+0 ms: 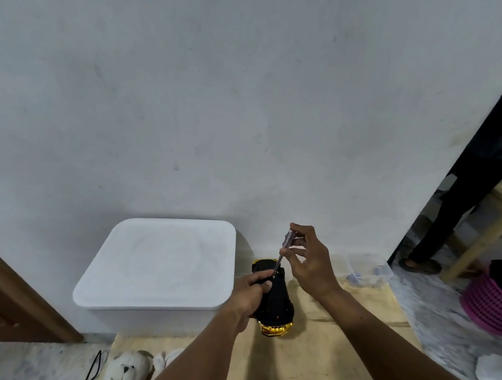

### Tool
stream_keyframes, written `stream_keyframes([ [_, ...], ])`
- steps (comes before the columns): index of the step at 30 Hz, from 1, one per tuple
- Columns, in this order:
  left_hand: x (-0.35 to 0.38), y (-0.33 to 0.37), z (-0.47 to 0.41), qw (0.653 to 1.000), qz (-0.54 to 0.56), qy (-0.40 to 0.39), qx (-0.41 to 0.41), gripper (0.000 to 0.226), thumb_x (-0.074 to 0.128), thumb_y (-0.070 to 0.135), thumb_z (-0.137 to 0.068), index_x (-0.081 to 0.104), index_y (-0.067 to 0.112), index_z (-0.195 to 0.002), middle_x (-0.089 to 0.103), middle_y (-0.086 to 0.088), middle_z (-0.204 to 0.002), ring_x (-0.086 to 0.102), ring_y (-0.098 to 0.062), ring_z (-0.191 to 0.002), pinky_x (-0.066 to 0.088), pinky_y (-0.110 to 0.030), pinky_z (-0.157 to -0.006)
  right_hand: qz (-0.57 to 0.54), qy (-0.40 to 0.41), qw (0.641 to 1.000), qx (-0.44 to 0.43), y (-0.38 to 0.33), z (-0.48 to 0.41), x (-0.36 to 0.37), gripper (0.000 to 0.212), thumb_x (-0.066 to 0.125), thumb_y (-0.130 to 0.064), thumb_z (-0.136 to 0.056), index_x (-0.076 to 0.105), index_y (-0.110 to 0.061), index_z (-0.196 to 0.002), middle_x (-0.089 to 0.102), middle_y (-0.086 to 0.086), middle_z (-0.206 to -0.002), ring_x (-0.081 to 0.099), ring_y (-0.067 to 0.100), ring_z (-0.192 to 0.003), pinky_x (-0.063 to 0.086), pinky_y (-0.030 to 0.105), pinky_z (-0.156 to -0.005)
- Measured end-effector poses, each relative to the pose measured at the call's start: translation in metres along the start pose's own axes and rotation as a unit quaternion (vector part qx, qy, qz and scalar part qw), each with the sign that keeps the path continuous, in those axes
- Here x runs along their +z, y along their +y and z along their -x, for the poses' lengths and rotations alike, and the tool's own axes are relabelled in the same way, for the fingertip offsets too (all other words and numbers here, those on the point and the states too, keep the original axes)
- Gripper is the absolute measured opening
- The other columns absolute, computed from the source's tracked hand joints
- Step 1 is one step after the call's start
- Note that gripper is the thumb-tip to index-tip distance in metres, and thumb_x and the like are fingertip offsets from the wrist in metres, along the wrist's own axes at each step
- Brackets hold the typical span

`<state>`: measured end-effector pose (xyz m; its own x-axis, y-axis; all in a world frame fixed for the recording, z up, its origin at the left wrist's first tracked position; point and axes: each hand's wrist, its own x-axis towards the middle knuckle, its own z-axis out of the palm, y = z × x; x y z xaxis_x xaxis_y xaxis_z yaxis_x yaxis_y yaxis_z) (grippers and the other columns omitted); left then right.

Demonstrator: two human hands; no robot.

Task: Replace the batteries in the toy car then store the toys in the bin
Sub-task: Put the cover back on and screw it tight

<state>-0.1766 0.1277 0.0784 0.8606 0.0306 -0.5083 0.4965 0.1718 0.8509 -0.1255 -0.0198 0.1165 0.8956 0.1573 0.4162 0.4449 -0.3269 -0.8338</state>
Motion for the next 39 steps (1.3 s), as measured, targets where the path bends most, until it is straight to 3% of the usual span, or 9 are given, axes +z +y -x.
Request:
stream_keyframes([
  [2, 0.001, 0.002, -0.001, 1.0, 0.008, -0.001, 0.004, 0.03, 0.057, 0.012, -0.098, 0.072, 0.034, -0.111, 0.071, -0.007, -0.115, 0.069, -0.027, -0.102, 0.057, -0.03, -0.067, -0.005, 0.008, 1.0, 0.015, -0.003, -0.003, -0.001, 0.064, 0.07, -0.001, -0.086, 0.045, -0.053, -0.113, 0.066, -0.006, -0.103, 0.069, 0.011, -0.087, 0.057, 0.026, -0.069],
  [10, 0.006, 0.017, 0.0, 1.0, 0.015, -0.003, 0.002, 0.032, 0.055, 0.009, -0.098, 0.072, 0.032, -0.112, 0.069, -0.008, -0.117, 0.069, -0.027, -0.101, 0.055, -0.023, -0.054, -0.038, 0.049, 0.998, 0.013, -0.007, -0.01, -0.004, 0.065, 0.068, 0.004, -0.085, 0.049, -0.05, -0.116, 0.065, -0.007, -0.106, 0.07, 0.02, -0.085, 0.061, 0.046, -0.07],
  [16, 0.006, 0.019, 0.0, 1.0, 0.013, -0.003, 0.001, 0.032, 0.054, 0.009, -0.098, 0.073, 0.032, -0.108, 0.069, -0.007, -0.117, 0.069, -0.026, -0.102, 0.056, -0.024, -0.057, -0.033, 0.048, 0.998, 0.01, -0.007, -0.008, -0.007, 0.068, 0.068, 0.003, -0.086, 0.048, -0.055, -0.116, 0.065, -0.003, -0.11, 0.07, 0.02, -0.087, 0.062, 0.045, -0.07],
  [26, 0.006, 0.018, 0.0, 1.0, 0.001, -0.009, 0.003, 0.031, 0.054, 0.01, -0.098, 0.072, 0.034, -0.103, 0.07, -0.007, -0.115, 0.07, -0.026, -0.1, 0.056, -0.026, -0.059, -0.034, 0.035, 0.999, 0.015, -0.012, -0.007, -0.004, 0.062, 0.066, 0.005, -0.087, 0.049, -0.045, -0.118, 0.065, -0.006, -0.106, 0.069, 0.017, -0.084, 0.062, 0.041, -0.069],
  [39, 0.005, 0.014, -0.004, 1.0, 0.005, -0.009, 0.003, 0.031, 0.057, 0.011, -0.096, 0.075, 0.035, -0.104, 0.073, -0.005, -0.113, 0.072, -0.026, -0.098, 0.058, -0.032, -0.066, -0.024, 0.051, 0.998, 0.003, -0.014, -0.008, -0.002, 0.071, 0.067, 0.005, -0.086, 0.047, -0.057, -0.116, 0.065, -0.009, -0.106, 0.07, 0.016, -0.086, 0.062, 0.039, -0.068],
])
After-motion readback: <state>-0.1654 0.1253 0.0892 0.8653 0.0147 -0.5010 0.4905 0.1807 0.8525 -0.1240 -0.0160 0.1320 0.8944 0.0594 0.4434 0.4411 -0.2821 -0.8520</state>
